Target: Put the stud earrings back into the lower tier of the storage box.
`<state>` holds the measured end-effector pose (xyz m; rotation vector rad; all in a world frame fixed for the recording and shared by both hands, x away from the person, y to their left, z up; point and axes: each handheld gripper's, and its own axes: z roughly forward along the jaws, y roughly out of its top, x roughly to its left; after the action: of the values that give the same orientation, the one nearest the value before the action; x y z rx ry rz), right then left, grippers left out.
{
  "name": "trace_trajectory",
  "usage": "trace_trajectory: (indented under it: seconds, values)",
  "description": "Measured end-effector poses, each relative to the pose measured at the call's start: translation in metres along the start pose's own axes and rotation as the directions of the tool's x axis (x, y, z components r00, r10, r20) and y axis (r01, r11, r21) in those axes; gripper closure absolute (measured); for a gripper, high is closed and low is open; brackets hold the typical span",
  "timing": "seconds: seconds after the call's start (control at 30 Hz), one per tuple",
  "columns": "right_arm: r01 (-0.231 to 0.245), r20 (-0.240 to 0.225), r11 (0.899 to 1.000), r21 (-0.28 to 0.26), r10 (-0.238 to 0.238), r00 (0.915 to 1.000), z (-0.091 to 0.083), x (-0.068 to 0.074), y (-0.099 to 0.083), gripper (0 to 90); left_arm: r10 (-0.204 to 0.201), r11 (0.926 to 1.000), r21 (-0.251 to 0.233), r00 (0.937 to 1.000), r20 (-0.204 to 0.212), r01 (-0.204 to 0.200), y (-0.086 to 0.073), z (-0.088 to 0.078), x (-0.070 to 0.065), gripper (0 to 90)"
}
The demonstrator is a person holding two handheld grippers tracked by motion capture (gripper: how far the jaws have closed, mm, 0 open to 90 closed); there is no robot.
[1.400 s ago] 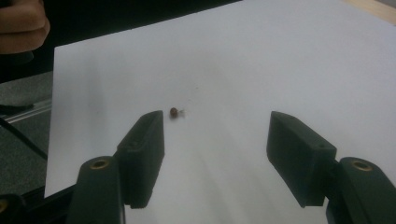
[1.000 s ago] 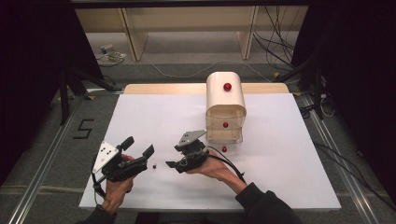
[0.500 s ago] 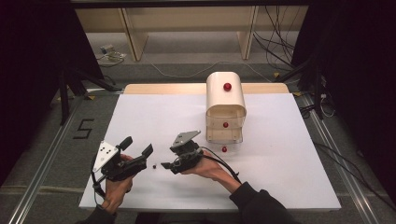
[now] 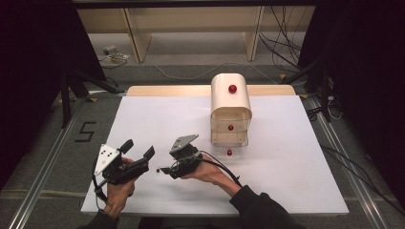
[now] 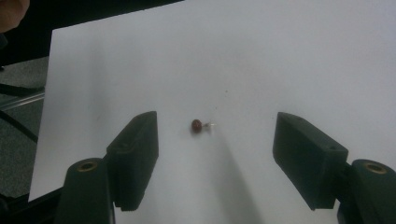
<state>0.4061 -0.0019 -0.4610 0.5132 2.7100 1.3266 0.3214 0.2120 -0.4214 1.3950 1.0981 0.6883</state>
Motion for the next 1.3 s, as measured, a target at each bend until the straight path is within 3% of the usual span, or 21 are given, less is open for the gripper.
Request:
trace_trajectory:
  seconds: [0.73,1.3]
  values:
    - [0.027,-0.009,0.999,0.047,-0.027,0.9996,0.028,0.007,0.005,32.9,-0.008,1.0000,0.001,0.9991,-0.042,0.008,0.001,0.000,0.002,15.5]
    - [0.015,-0.005,0.997,0.076,-0.015,0.9999,0.047,0.005,0.003,35.9,-0.017,0.9998,-0.013,0.9980,-0.060,0.016,0.001,-0.002,0.004,15.5]
